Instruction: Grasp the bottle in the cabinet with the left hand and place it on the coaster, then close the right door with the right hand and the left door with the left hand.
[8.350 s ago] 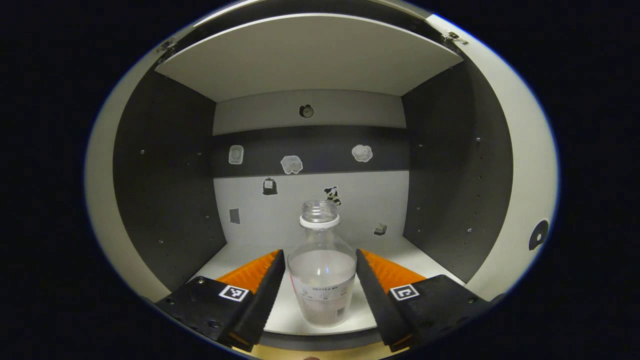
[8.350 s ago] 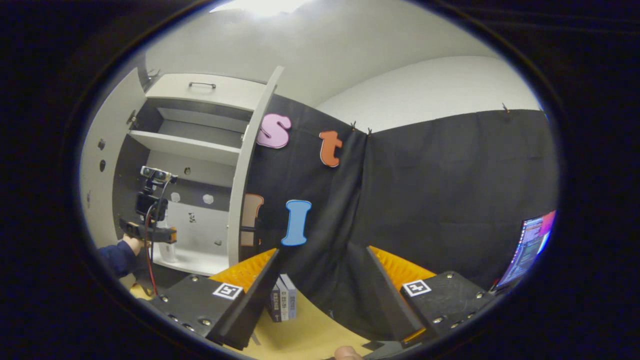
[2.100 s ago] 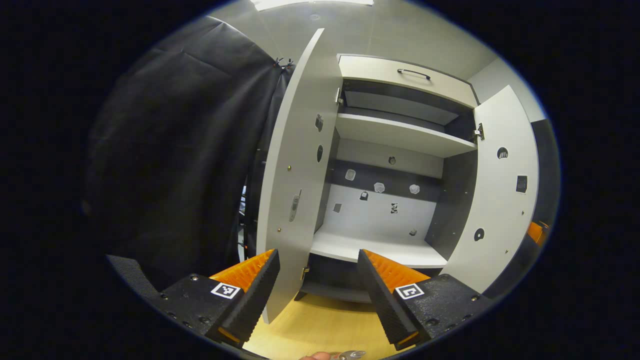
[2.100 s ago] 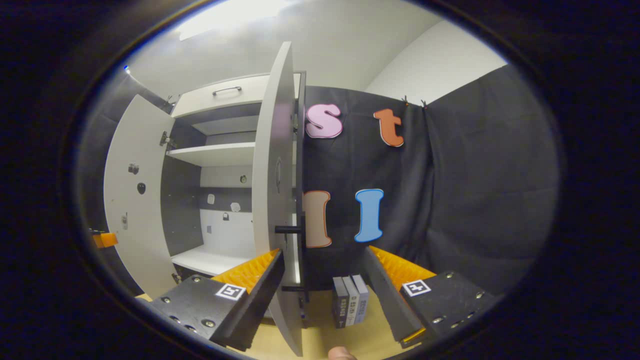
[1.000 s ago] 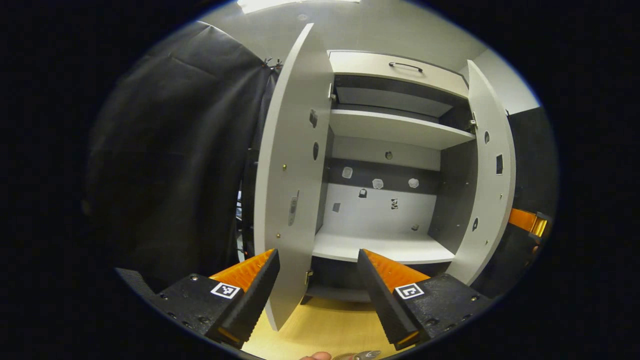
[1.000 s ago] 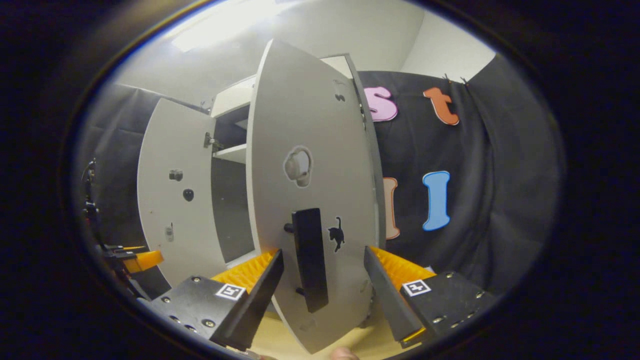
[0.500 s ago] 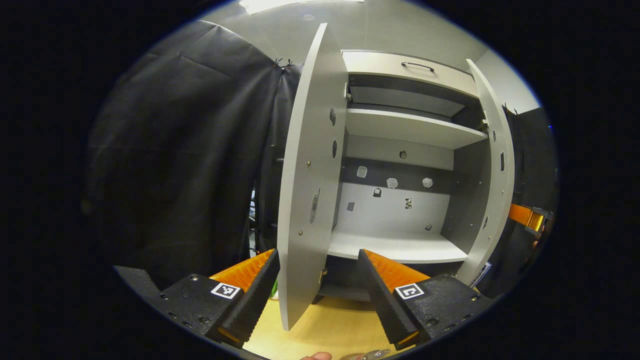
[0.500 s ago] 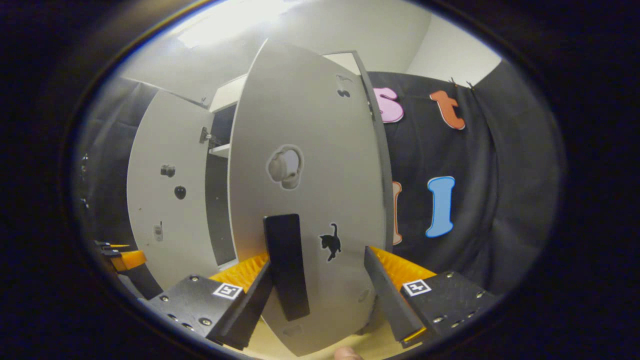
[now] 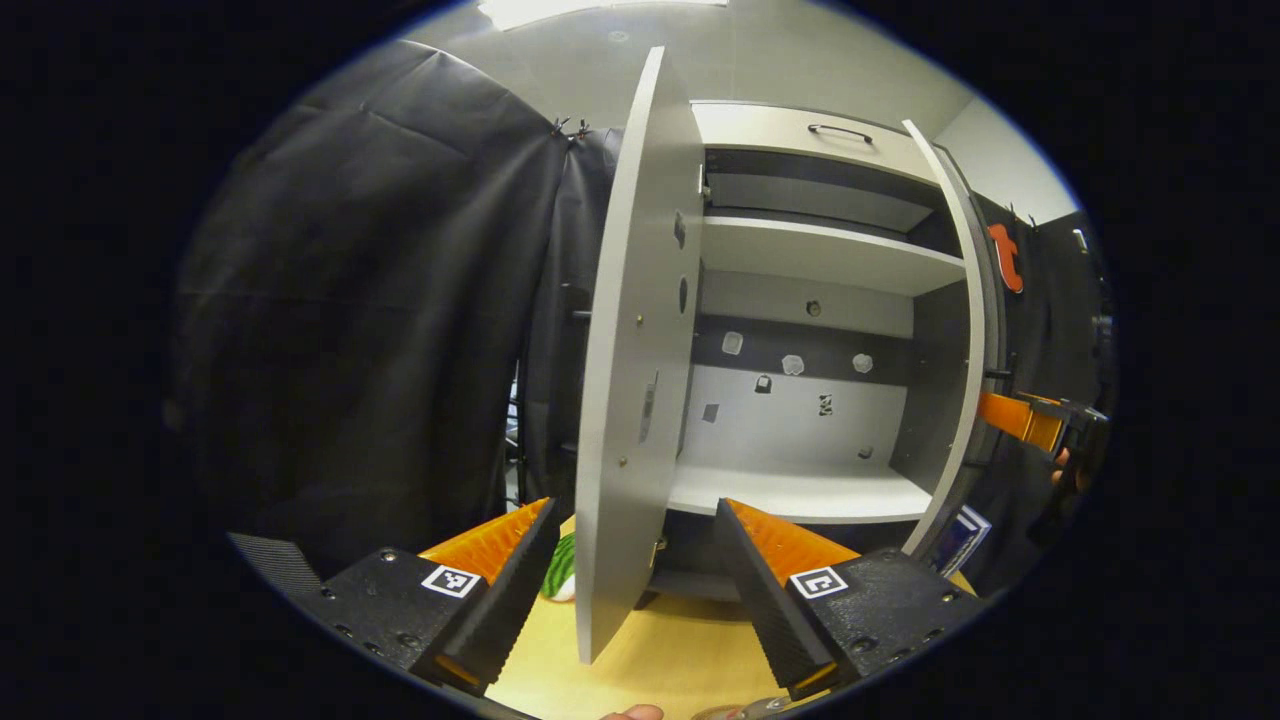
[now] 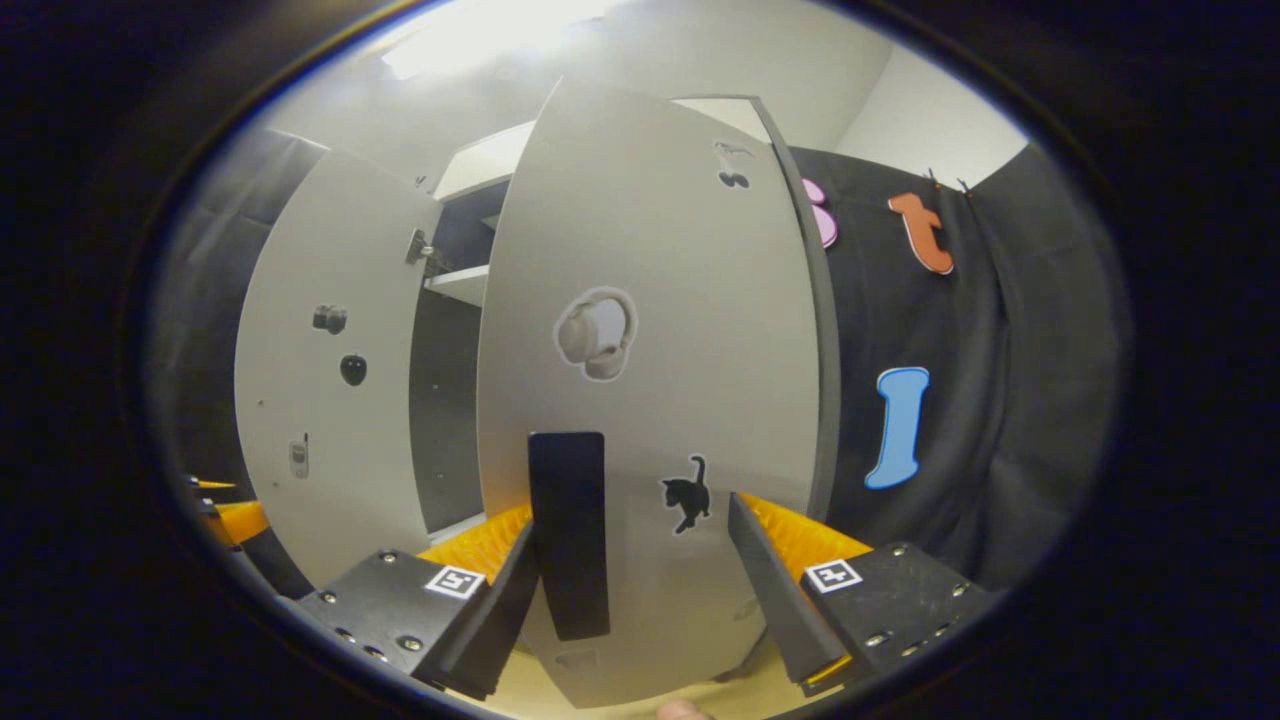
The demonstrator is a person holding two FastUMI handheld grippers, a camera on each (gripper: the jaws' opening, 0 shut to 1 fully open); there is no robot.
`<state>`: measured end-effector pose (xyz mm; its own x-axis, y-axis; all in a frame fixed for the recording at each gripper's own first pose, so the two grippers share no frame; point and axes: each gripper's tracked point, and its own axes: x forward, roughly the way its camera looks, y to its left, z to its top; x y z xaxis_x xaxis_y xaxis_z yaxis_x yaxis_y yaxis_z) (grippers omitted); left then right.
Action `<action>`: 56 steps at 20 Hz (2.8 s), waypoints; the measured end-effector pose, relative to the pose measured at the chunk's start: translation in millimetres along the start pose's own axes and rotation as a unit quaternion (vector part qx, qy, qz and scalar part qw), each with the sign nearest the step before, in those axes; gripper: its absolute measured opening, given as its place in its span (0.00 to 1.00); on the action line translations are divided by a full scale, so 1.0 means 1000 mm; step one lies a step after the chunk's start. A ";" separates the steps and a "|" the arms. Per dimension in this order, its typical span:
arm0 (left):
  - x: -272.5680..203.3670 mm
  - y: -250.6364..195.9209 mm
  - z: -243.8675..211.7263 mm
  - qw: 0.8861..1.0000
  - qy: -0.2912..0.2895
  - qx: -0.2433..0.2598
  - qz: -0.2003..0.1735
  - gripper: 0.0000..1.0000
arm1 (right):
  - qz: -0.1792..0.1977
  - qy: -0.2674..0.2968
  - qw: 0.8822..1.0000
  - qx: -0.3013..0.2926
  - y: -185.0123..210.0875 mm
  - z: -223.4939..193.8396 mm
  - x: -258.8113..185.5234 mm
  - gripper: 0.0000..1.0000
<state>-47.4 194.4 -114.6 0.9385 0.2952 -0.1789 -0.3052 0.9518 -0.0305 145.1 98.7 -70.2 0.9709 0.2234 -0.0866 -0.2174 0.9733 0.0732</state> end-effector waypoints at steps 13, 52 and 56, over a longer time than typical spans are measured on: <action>0.005 0.046 -0.010 0.999 0.011 -0.006 0.036 0.92 | 0.021 0.008 0.998 0.065 0.032 -0.015 0.055 1.00; 0.050 -0.030 0.009 0.987 0.004 -0.004 -0.163 0.92 | -0.074 -0.069 0.994 -0.033 -0.003 0.007 0.041 0.97; 0.055 -0.061 0.011 0.981 0.005 -0.014 -0.195 0.92 | -0.099 -0.058 0.993 -0.042 -0.030 0.003 0.019 0.99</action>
<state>24.8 153.7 -111.6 0.9833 -0.0912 -0.1574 0.0716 0.9895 -0.1259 170.4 73.1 -70.7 0.9994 0.0247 0.0249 -0.0243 0.9996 -0.0165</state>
